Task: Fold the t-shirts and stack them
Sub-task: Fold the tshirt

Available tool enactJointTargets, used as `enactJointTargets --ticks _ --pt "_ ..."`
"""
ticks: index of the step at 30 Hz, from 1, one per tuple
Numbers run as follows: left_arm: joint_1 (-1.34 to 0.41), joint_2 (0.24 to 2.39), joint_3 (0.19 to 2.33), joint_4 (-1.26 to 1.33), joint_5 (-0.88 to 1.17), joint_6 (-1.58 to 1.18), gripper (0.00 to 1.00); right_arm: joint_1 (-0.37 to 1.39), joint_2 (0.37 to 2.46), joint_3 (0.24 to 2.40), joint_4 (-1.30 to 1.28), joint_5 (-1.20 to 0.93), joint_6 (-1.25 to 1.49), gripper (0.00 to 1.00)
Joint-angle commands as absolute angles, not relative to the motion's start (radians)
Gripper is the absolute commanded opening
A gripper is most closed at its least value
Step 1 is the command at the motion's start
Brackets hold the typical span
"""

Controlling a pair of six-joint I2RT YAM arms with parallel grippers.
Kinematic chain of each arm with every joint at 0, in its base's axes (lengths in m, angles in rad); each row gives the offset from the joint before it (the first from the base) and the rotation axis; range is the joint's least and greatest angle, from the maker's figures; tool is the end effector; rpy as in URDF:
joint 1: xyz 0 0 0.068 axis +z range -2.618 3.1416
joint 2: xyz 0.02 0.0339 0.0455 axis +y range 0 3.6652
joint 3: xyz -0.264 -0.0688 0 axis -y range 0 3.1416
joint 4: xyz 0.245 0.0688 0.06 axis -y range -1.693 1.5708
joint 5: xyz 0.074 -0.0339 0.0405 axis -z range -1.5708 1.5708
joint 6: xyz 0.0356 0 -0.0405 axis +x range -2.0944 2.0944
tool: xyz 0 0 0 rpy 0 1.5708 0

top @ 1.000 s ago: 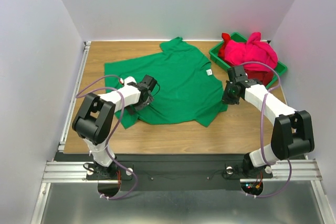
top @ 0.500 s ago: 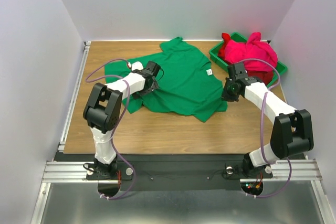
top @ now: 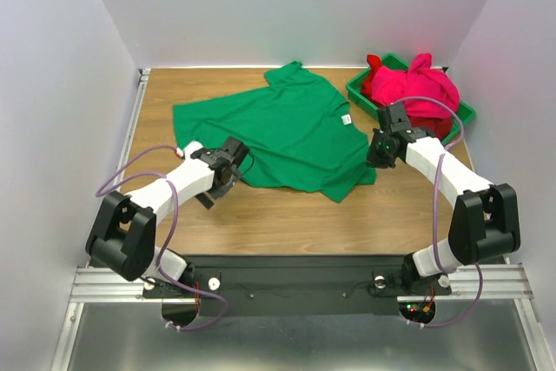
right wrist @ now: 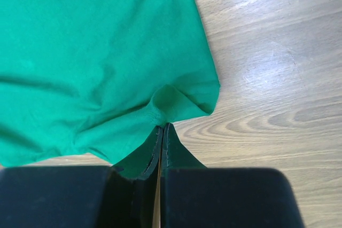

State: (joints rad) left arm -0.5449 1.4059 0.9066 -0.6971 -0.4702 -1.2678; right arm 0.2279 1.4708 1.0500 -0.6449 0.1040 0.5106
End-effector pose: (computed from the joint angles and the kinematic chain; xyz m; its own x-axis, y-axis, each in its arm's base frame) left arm 0.2300 -0.1205 0.2109 -0.5433 -0.6657 -0.5116 -0.6641 0.7136 -0.2232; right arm 0.2879 0.0630 0.2351 -0.8297 0.3065 -0.4666 0.2633 0.9518 0.1572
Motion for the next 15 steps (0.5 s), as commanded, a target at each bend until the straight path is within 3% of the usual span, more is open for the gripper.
enactJointTargets --ticks 1,15 --pt "-0.545 1.387 0.867 -0.788 -0.518 -1.443 0.90 0.221 1.408 1.043 -0.623 0.094 0.486 0.00" --pt "-0.503 1.482 0.884 -0.735 -0.580 -1.474 0.82 0.221 1.359 1.002 -0.624 0.094 0.471 0.00"
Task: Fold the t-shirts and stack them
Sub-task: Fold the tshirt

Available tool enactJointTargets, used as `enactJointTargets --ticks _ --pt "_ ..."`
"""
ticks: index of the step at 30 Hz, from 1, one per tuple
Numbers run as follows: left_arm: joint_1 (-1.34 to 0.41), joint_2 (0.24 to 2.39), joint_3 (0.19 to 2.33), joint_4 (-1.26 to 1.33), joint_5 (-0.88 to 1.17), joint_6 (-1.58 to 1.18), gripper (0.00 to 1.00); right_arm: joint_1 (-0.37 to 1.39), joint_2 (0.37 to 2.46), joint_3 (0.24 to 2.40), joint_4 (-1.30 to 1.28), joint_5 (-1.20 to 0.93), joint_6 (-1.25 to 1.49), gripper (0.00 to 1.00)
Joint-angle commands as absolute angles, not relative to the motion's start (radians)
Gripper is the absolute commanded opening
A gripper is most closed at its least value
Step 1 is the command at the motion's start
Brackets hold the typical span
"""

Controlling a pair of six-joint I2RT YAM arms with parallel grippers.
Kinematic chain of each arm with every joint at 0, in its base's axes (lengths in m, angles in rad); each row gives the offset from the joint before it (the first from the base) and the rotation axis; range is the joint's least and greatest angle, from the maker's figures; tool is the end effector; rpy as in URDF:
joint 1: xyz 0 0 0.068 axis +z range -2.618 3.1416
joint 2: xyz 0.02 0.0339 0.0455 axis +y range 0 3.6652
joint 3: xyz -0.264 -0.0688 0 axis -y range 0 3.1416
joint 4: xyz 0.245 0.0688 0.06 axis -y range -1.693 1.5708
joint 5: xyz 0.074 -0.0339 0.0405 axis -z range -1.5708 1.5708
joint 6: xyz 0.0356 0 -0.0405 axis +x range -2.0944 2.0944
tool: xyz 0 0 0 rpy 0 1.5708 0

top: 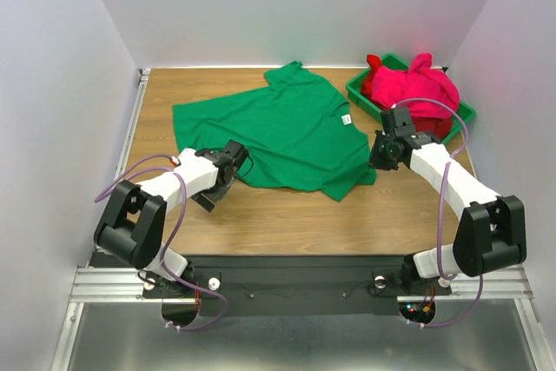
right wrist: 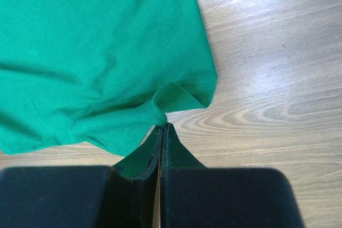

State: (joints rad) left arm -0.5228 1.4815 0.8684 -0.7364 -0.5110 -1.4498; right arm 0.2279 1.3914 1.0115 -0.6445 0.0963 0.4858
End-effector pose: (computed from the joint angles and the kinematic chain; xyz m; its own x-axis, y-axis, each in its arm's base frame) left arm 0.2291 -0.1119 0.1821 -0.4420 -0.7446 -0.5001 -0.7978 0.5813 -0.1603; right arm 0.2731 0.0598 0.2446 -0.8183 0.2873 -0.4978 0.2328 0.9576 0.1700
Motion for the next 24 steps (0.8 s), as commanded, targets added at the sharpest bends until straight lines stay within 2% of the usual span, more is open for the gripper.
enactJointTargets --ticks 1,12,20,24 --pt "-0.499 1.482 0.882 -0.730 -0.583 -1.474 0.82 0.221 1.359 1.000 -0.624 0.092 0.471 0.01" --pt "-0.440 1.540 0.910 -0.638 -0.580 -1.379 0.76 0.221 1.362 0.997 -0.624 0.087 0.476 0.00" --pt "-0.437 1.612 0.942 -0.600 -0.568 -1.333 0.66 0.221 1.362 0.991 -0.624 0.091 0.479 0.00" --pt "-0.436 1.628 0.946 -0.606 -0.566 -1.325 0.54 0.221 1.361 0.988 -0.626 0.094 0.480 0.00"
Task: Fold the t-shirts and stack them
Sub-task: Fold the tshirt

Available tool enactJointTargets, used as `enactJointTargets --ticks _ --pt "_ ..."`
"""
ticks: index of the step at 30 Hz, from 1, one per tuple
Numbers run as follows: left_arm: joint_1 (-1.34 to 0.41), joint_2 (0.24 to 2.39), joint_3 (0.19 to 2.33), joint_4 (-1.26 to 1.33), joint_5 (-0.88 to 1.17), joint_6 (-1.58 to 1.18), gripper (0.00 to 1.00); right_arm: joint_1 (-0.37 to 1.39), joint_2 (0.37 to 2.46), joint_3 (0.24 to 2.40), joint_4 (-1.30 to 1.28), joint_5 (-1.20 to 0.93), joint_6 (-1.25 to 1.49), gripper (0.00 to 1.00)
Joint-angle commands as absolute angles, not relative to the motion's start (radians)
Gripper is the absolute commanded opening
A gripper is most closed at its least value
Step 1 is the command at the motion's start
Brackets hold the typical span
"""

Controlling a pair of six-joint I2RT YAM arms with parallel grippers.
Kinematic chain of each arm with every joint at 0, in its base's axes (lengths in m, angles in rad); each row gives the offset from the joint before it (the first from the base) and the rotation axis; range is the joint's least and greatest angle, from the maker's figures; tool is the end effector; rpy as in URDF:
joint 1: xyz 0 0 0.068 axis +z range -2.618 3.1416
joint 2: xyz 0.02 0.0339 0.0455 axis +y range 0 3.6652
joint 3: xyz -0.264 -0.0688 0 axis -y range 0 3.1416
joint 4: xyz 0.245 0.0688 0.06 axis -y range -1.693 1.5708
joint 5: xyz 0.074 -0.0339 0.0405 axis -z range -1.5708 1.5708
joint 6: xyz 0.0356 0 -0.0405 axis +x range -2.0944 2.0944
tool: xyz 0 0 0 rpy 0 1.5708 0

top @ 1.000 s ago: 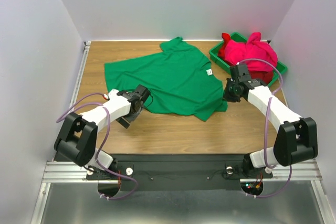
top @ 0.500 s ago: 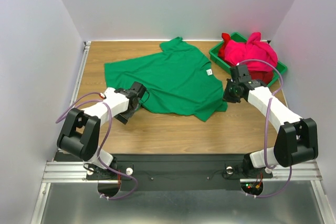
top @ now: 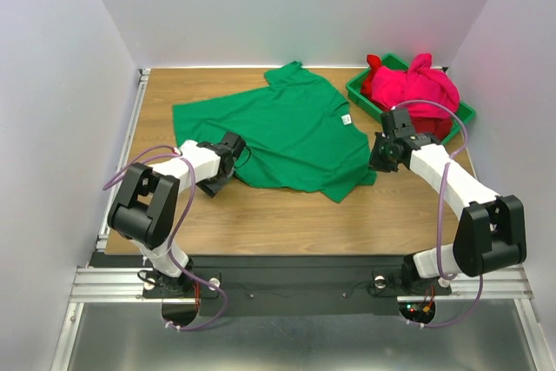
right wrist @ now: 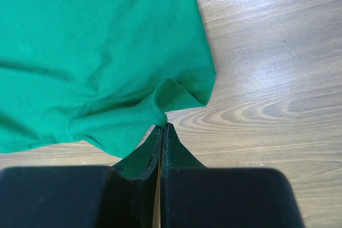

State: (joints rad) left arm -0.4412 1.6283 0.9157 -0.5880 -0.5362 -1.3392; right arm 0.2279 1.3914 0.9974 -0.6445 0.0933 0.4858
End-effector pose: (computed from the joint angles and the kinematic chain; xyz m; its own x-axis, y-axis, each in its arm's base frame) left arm 0.2679 -0.1064 0.1615 -0.4373 -0.7188 -0.5405 -0.7922 0.5923 -0.1468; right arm 0.2713 0.0595 0.2403 -0.8258 0.2857 -0.4863 0.2337 0.9580 0.1660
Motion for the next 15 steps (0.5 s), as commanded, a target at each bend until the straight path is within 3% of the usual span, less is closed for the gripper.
enactJointTargets --ticks 1,3,6,8,15 --pt "-0.434 1.626 0.942 -0.607 -0.566 -1.327 0.47 0.221 1.361 0.988 -0.624 0.094 0.479 0.00" --pt "-0.434 1.620 0.936 -0.609 -0.566 -1.327 0.40 0.221 1.358 0.989 -0.624 0.095 0.477 0.00" --pt "-0.434 1.597 0.924 -0.617 -0.561 -1.322 0.22 0.221 1.353 0.988 -0.626 0.103 0.468 0.00" --pt "-0.434 1.566 0.911 -0.624 -0.549 -1.316 0.00 0.221 1.342 0.986 -0.627 0.106 0.462 0.00" --pt "-0.434 1.352 0.865 -0.670 -0.520 -1.301 0.00 0.221 1.281 0.982 -0.673 0.109 0.453 0.00"
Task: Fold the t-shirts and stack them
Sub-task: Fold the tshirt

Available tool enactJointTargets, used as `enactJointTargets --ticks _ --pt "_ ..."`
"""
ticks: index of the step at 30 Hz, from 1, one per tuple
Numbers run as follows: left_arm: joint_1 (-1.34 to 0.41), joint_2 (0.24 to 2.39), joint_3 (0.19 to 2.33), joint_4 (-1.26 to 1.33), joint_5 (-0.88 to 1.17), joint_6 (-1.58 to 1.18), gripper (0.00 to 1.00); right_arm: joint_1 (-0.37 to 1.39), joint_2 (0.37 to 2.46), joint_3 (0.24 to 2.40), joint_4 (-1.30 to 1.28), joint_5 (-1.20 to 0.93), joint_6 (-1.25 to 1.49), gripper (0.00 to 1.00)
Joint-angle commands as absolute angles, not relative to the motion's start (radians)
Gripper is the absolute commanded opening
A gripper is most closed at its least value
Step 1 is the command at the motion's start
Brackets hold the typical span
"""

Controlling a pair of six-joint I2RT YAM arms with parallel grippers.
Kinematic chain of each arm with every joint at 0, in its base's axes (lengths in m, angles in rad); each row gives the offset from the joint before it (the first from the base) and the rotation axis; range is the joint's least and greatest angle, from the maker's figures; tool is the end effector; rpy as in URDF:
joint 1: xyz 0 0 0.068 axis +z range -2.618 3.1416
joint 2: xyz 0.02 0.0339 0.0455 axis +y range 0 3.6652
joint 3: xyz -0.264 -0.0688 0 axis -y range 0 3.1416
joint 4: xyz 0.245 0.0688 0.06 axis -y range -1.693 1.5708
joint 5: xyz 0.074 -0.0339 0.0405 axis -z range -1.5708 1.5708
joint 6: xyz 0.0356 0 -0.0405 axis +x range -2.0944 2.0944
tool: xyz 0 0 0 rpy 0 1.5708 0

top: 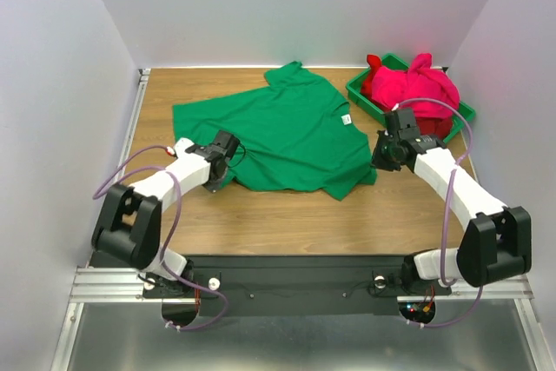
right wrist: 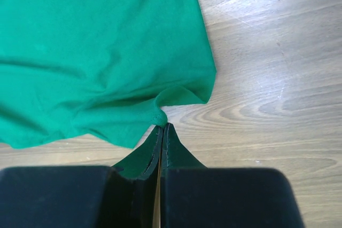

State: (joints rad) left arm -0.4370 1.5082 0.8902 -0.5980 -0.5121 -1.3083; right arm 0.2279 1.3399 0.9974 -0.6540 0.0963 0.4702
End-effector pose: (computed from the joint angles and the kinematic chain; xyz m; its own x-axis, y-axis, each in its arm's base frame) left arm 0.2560 -0.1003 0.1854 -0.4278 -0.7293 -0.5339 -0.7648 0.6069 -0.2163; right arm 0.2637 0.0577 0.2528 -0.8079 0.2755 -0.5209 0.2154 0.9609 0.1742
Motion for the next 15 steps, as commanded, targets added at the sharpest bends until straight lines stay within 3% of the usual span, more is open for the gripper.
enactJointTargets --ticks 1,15 --pt "-0.434 1.326 0.853 -0.686 -0.508 -1.301 0.00 0.221 1.273 0.980 -0.679 0.109 0.453 0.00" --pt "-0.434 0.945 0.793 -0.874 -0.402 -1.382 0.00 0.221 1.146 0.939 -0.788 0.094 0.443 0.00"
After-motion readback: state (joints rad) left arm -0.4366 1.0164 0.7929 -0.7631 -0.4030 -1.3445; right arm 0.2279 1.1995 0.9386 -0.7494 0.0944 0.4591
